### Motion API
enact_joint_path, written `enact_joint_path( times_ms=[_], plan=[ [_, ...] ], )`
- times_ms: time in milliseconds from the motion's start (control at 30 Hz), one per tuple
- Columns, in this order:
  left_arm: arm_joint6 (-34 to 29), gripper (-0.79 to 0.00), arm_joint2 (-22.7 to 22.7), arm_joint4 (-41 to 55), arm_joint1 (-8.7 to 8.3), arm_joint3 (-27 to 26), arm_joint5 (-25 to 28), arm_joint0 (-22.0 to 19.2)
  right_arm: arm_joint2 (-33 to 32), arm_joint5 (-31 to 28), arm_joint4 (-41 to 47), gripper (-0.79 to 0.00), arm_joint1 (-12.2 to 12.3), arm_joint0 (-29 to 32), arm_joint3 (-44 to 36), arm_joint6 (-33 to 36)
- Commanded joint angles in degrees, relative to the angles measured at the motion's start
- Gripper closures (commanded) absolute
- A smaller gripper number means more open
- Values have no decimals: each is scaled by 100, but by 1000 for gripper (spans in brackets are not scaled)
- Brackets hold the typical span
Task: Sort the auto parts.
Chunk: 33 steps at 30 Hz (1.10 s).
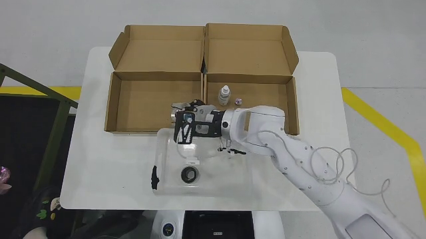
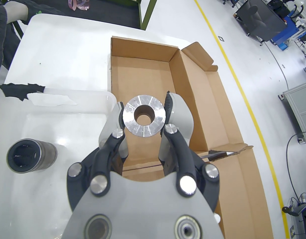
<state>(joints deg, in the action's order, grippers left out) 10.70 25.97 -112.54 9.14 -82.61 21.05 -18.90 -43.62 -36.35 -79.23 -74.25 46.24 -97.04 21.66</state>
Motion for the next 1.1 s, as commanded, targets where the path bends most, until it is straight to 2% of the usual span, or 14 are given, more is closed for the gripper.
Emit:
enact_joint_path(
  times_ms=[0, 667, 1067],
  plan=[
    [0, -785, 0, 0, 0, 0, 0, 0, 35, 84, 128, 0, -54, -154, 273, -11],
    [0, -785, 0, 0, 0, 0, 0, 0, 786, 765, 768, 0, -740, -1379, 2524, -21],
    [0, -785, 0, 0, 0, 0, 0, 0, 1253, 1154, 749, 0, -1205, -1784, 3543, 117]
  ],
)
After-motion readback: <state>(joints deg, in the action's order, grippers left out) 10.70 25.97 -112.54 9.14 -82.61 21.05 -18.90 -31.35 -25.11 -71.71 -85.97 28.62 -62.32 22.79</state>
